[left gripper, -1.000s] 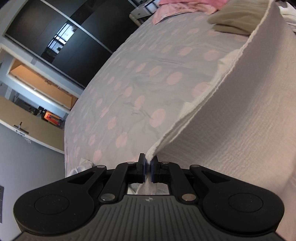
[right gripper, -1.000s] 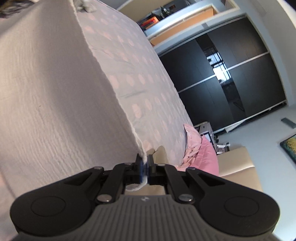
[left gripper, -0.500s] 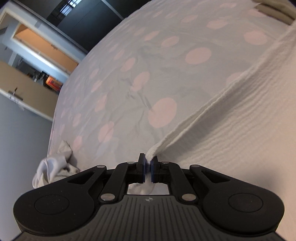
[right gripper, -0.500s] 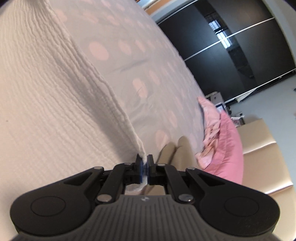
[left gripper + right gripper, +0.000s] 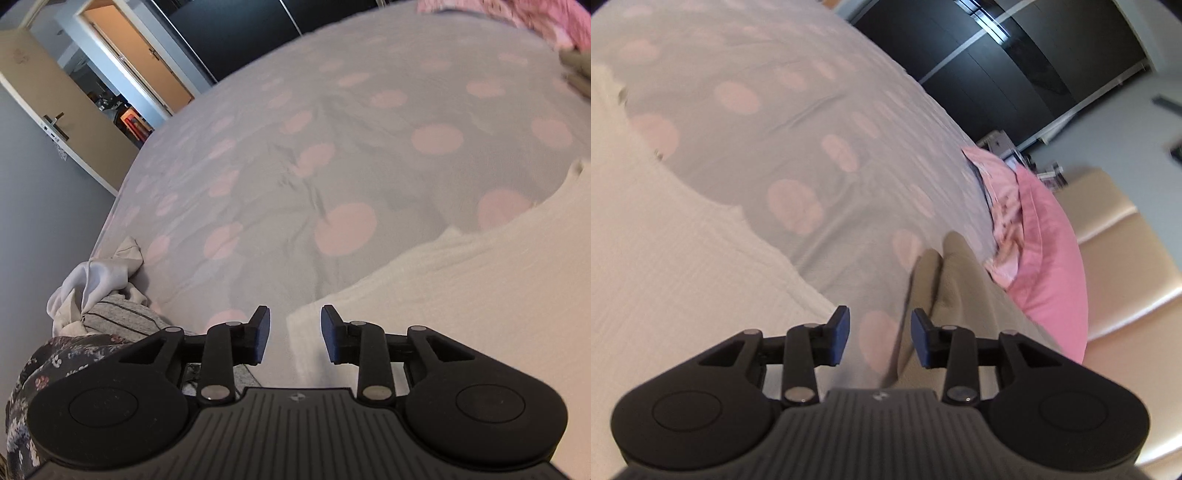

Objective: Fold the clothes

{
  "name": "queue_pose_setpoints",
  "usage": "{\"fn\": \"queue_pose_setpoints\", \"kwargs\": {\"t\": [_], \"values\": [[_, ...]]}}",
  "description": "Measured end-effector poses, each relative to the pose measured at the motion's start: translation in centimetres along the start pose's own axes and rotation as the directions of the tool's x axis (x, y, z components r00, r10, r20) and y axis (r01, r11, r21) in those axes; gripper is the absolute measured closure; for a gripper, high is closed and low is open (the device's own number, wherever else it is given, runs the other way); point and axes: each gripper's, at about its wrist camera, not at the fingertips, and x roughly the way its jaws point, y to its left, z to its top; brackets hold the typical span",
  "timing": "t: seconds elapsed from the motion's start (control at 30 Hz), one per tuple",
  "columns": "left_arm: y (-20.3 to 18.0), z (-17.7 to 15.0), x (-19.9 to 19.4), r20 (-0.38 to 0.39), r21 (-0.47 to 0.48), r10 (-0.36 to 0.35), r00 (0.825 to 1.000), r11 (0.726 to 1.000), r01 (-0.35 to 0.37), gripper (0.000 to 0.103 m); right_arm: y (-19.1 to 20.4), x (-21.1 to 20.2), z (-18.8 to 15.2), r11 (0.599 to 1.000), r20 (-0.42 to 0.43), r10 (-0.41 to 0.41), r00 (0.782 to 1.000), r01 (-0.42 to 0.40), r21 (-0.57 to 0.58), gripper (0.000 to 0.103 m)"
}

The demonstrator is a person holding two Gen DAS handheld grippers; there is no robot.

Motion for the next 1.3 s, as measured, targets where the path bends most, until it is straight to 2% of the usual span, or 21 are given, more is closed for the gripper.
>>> {"fn": "queue_pose_setpoints", "kwargs": {"t": [0.1,0.27,0.47,0.57,0.7,0.87,0.93,1.0,1.1,1.2,1.3], "values": [[1.3,-0.9,-2.0,0.009,-0.015,-0.051,0.999,0.999,0.052,0.075,-1.9,-1.6,-0.5,0.992,-0.015,0.076,0.997,-0.074,0.098,0.063],[2.4,-4.3,-5.5,0.024,-0.053,-0.104,0.994,0.993,0.105,0.075,-3.2,-5.5,-3.4,0.944,-0.018,0.226,0.974,-0.215,0.25,0.063],[2.2,-9.9,-8.6,0.008,-0.105,-0.17,0.985,0.98,0.17,0.075,-3.2,-9.3,-8.4,0.837,-0.005,0.378,0.926,-0.339,0.429,0.062],[1.8,-13.1,-9.0,-0.015,-0.145,-0.196,0.98,0.971,0.192,0.075,-3.0,-10.7,-11.3,0.77,0.005,0.432,0.902,-0.372,0.518,0.056],[0.8,-16.8,-8.7,-0.063,-0.272,-0.24,0.969,0.938,0.215,0.075,-2.6,-11.2,-15.5,0.664,0.0,0.465,0.885,-0.349,0.661,0.055],[0.1,-20.4,-8.2,-0.091,-0.404,-0.239,0.967,0.896,0.184,0.075,-1.9,-10.7,-20.5,0.461,-0.007,0.507,0.862,-0.264,0.847,0.056],[-0.1,-21.4,-8.0,-0.094,-0.464,-0.255,0.962,0.867,0.185,0.075,-1.2,-10.6,-22.0,0.404,-0.006,0.516,0.856,-0.237,0.884,0.055],[-0.3,-22.1,-7.8,-0.081,-0.517,-0.287,0.955,0.831,0.206,0.075,-0.5,-10.5,-22.9,0.367,-0.004,0.524,0.852,-0.221,0.903,0.055],[-0.8,-22.7,-7.3,-0.073,-0.571,-0.291,0.954,0.796,0.2,0.075,0.5,-10.4,-23.7,0.311,0.016,0.528,0.849,-0.211,0.927,0.055],[-0.8,-23.1,-7.1,-0.052,-0.608,-0.299,0.953,0.766,0.208,0.074,1.0,-10.3,-23.6,0.296,0.028,0.505,0.863,-0.203,0.933,0.054],[-1.3,-23.2,-7.2,-0.037,-0.616,-0.295,0.955,0.759,0.211,0.074,1.7,-10.3,-23.2,0.281,0.04,0.474,0.88,-0.194,0.94,0.054]]}}
